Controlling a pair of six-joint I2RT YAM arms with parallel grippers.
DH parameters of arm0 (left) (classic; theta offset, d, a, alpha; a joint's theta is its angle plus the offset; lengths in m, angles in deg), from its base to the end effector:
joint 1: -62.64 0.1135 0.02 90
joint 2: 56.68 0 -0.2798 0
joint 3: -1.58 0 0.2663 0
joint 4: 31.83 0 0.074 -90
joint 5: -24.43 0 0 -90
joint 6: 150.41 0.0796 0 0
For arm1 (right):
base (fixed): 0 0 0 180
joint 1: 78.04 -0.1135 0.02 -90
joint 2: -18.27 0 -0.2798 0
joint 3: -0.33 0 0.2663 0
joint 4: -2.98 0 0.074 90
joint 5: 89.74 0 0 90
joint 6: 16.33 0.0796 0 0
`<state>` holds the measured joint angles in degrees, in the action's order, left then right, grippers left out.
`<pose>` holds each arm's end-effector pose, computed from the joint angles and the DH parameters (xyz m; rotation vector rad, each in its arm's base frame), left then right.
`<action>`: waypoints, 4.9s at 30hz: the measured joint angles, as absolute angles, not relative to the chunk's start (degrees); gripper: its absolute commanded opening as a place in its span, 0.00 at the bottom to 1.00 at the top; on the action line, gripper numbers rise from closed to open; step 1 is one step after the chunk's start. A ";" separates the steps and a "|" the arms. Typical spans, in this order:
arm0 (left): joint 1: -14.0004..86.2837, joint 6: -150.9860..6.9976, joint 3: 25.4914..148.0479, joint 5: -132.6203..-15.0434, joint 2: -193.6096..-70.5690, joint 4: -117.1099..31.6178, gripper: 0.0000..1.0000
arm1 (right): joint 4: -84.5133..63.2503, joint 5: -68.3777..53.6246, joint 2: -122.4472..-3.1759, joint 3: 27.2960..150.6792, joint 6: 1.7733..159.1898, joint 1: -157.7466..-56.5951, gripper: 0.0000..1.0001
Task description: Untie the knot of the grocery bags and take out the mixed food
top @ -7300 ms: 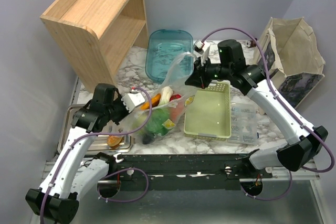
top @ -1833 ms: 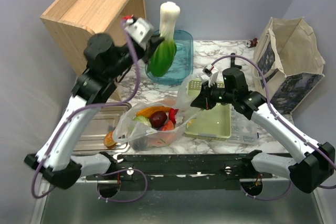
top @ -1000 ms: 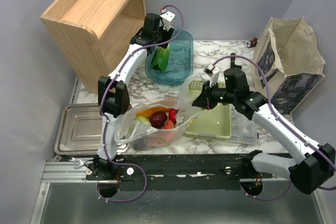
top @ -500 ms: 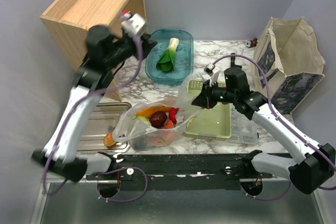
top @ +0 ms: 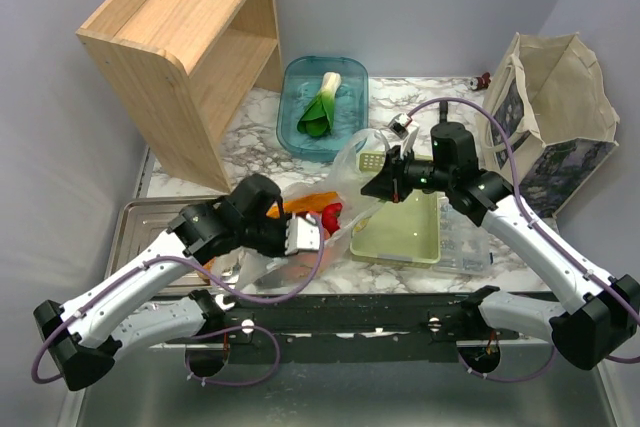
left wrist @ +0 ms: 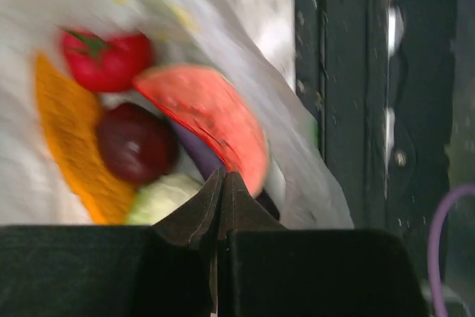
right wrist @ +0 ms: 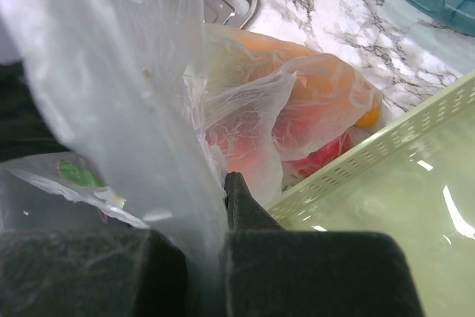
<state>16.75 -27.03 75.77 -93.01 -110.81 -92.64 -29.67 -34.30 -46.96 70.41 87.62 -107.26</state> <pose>0.1238 -0.1805 0.3372 1.6337 1.5765 -0.6603 0.2324 0.1817 0.3250 -0.6704 2.0316 1.0749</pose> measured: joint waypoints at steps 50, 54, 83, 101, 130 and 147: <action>12.77 -16.73 52.40 -61.14 -125.76 -79.92 0.00 | -32.21 -37.32 -45.80 65.21 81.09 -107.34 0.01; 13.19 -19.33 57.78 -66.50 -120.45 -83.46 0.00 | -32.17 -37.25 -45.89 65.21 81.13 -107.34 0.01; 33.56 -49.96 101.95 -86.61 -129.91 -71.96 0.06 | -32.06 -35.53 -45.19 62.72 80.85 -107.34 0.01; 38.19 -35.46 135.52 -77.89 -181.37 -77.91 0.23 | -33.67 -32.79 -46.94 65.19 78.03 -107.37 0.01; 35.79 -28.54 100.03 -99.44 -121.76 -79.42 0.41 | -31.84 -33.43 -50.02 69.56 77.22 -108.09 0.01; 4.38 -13.17 55.48 -85.71 -111.10 -98.15 0.32 | -31.53 -33.06 -50.61 73.34 75.27 -111.63 0.01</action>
